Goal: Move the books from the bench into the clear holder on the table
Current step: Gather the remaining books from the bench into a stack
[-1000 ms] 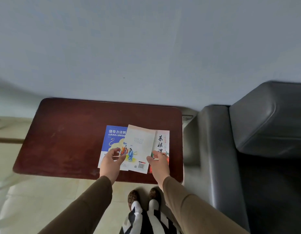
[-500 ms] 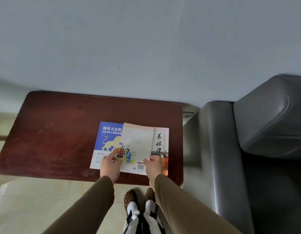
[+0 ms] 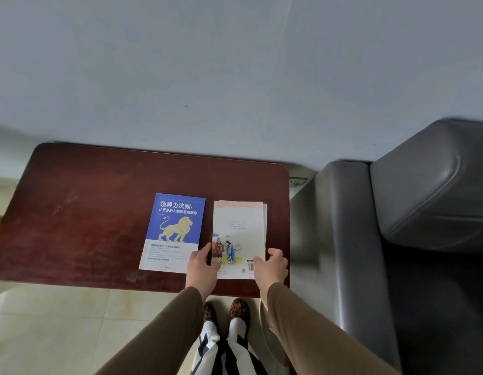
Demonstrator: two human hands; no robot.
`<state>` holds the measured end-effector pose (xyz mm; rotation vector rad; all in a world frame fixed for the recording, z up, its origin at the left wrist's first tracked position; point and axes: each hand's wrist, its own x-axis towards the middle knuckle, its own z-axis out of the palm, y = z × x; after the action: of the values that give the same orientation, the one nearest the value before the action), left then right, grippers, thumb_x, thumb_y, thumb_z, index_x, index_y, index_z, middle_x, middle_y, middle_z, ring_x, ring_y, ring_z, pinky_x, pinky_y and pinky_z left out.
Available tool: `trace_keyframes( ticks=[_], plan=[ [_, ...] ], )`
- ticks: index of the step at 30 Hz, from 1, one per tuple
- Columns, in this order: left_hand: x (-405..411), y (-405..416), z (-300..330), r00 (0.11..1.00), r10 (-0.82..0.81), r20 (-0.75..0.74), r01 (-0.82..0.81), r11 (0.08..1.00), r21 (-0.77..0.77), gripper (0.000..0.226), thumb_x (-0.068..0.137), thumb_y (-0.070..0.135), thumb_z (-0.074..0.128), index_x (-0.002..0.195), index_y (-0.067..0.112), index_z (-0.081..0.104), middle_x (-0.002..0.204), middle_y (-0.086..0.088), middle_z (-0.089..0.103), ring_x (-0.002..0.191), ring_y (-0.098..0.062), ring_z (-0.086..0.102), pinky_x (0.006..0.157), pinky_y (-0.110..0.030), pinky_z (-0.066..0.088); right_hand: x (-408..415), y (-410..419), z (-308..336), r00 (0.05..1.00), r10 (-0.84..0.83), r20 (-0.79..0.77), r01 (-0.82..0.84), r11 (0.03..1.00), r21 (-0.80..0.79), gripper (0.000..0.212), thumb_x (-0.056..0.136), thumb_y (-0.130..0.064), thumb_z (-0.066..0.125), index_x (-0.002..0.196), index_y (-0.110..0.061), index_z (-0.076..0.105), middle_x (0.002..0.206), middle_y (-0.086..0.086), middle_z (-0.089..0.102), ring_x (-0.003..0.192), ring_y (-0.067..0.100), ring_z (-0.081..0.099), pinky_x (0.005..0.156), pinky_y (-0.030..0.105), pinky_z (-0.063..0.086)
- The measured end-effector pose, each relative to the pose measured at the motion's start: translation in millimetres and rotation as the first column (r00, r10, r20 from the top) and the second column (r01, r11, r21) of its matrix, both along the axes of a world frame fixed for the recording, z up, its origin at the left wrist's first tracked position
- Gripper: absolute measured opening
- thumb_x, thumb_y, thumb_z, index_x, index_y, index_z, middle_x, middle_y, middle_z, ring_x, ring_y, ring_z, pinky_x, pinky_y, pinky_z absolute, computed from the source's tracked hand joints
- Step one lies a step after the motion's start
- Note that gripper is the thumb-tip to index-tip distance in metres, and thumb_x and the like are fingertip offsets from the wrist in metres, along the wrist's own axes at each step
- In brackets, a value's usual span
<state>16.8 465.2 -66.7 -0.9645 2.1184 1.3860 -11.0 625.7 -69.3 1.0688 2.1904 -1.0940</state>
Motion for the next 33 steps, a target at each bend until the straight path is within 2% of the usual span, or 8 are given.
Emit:
trace_keyframes(
  ticks=[3,8,13,15,18,23,29,33],
  plan=[
    [-2,4,-1,0.998,0.053,0.030,-0.054,0.998,0.036,0.061,0.100,0.015,0.062,0.157,0.015,0.039,0.146,-0.010,0.046,0.133,-0.027,0.052,0.111,-0.046,0.048,4,1,-1,1.000,0.007,-0.017,-0.008,0.998,-0.057,0.051,0.094,-0.022,0.062,0.142,-0.026,0.046,0.138,0.005,0.045,0.122,0.027,0.052,0.100,0.045,0.053],
    [-9,14,1,0.977,0.180,0.117,-0.194,0.973,0.128,0.050,0.099,0.014,0.063,0.146,0.009,0.048,0.128,-0.009,0.063,0.112,-0.025,0.066,0.097,-0.041,0.058,9,-2,3,0.999,-0.020,-0.026,0.017,0.992,-0.128,0.048,0.096,-0.020,0.054,0.142,-0.030,0.049,0.134,0.000,0.046,0.118,0.024,0.054,0.098,0.044,0.055],
    [-13,5,2,0.942,0.232,0.241,-0.285,0.934,0.214,0.035,0.100,0.016,0.064,0.134,0.010,0.056,0.118,-0.011,0.070,0.102,-0.026,0.073,0.088,-0.048,0.063,6,4,0,0.995,-0.098,0.013,0.099,0.980,-0.176,0.032,0.096,-0.022,0.058,0.126,-0.032,0.052,0.127,0.001,0.056,0.109,0.023,0.061,0.083,0.039,0.063],
    [-12,3,8,0.946,0.249,0.208,-0.293,0.930,0.222,0.026,0.100,0.014,0.064,0.124,0.013,0.056,0.115,-0.011,0.071,0.097,-0.026,0.075,0.085,-0.048,0.064,7,3,-2,0.993,-0.115,0.030,0.119,0.974,-0.193,0.025,0.095,-0.023,0.059,0.113,-0.037,0.050,0.123,0.002,0.061,0.104,0.022,0.065,0.079,0.040,0.064],
    [-9,0,22,0.938,0.328,0.107,-0.345,0.895,0.283,0.013,0.101,0.011,0.061,0.109,0.017,0.053,0.110,-0.010,0.072,0.094,-0.029,0.076,0.082,-0.049,0.064,7,-4,5,0.985,-0.171,0.032,0.173,0.945,-0.277,0.021,0.096,-0.020,0.059,0.114,-0.029,0.051,0.118,0.004,0.063,0.096,0.020,0.070,0.070,0.034,0.063],
    [1,-33,39,0.908,0.418,0.015,-0.394,0.842,0.369,0.012,0.103,0.011,0.058,0.113,0.010,0.052,0.105,-0.012,0.078,0.091,-0.031,0.078,0.074,-0.044,0.065,6,-29,28,0.969,-0.240,0.051,0.235,0.851,-0.469,0.019,0.100,-0.018,0.056,0.118,-0.017,0.053,0.110,0.007,0.069,0.089,0.020,0.072,0.064,0.029,0.056],
    [10,-98,41,0.907,0.417,-0.057,-0.389,0.882,0.268,0.019,0.104,0.015,0.058,0.122,0.012,0.054,0.109,-0.007,0.077,0.093,-0.028,0.079,0.074,-0.044,0.065,-7,-79,36,0.998,-0.055,0.029,0.061,0.821,-0.568,0.030,0.101,-0.008,0.053,0.129,-0.017,0.051,0.116,0.009,0.067,0.090,0.014,0.069,0.058,0.020,0.054],
    [8,-132,27,0.911,0.403,-0.087,-0.390,0.911,0.134,0.021,0.104,0.014,0.058,0.125,0.018,0.058,0.110,-0.003,0.075,0.092,-0.023,0.078,0.073,-0.040,0.065,-12,-115,30,0.997,0.075,-0.009,-0.068,0.842,-0.535,0.031,0.100,-0.005,0.053,0.129,-0.015,0.057,0.111,0.005,0.067,0.095,0.016,0.069,0.074,0.029,0.059]
  ],
)
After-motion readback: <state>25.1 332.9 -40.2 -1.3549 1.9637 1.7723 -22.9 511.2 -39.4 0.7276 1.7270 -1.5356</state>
